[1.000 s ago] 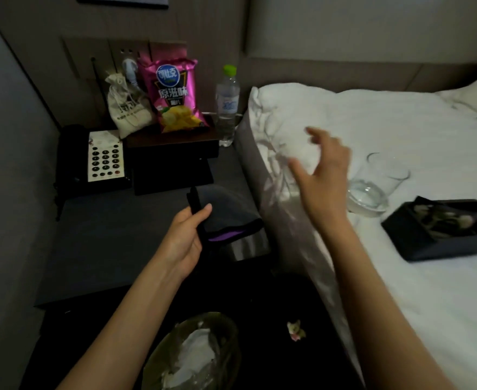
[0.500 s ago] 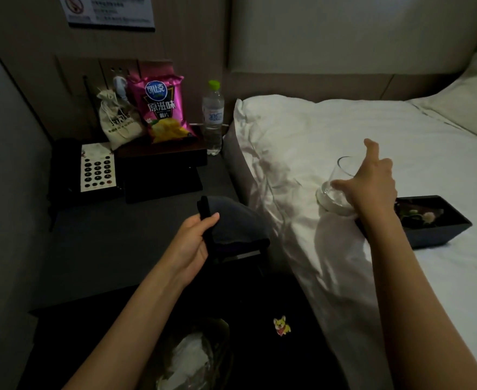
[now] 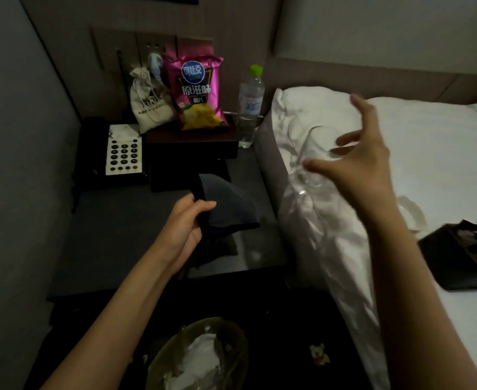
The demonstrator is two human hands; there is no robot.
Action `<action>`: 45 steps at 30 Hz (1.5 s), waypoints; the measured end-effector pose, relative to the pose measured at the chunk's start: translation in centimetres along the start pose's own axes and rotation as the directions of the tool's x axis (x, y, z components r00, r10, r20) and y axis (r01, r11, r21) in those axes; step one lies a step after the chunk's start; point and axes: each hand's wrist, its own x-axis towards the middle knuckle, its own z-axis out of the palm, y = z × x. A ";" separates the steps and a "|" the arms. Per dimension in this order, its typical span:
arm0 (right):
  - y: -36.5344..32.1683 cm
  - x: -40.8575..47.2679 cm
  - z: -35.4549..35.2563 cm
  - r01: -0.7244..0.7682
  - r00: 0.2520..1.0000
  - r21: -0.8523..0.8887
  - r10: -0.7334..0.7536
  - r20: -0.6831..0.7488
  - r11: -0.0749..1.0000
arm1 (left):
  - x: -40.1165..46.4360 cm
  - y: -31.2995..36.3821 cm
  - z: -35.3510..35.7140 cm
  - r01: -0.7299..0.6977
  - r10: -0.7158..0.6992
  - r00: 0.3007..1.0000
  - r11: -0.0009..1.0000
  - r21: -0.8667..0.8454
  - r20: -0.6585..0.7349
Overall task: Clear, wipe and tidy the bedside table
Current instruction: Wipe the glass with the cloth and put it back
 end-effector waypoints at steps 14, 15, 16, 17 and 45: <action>-1.3 -3.2 18.8 -0.061 0.919 0.237 -0.037 0.392 0.970 | 4.4 -0.2 -6.5 -0.050 0.077 0.997 0.766 0.640 -0.014; -1.3 -3.2 19.4 -0.059 0.913 0.254 -0.050 0.405 0.965 | 4.8 -0.2 -6.6 -0.031 0.088 0.994 0.771 0.636 -0.058; -1.3 -3.2 19.9 -0.052 0.905 0.279 -0.073 0.419 0.959 | 5.1 -0.2 -6.8 -0.036 0.107 0.991 0.781 0.623 -0.077; -1.2 -3.1 20.2 -0.044 0.895 0.309 -0.100 0.435 0.950 | 5.4 -0.1 -7.1 -0.053 0.131 0.988 0.791 0.610 -0.084; 0.7 -3.4 25.1 -0.914 0.393 0.400 0.097 0.914 -0.065 | 6.3 1.2 -9.0 -0.077 0.220 0.962 0.784 0.617 -0.160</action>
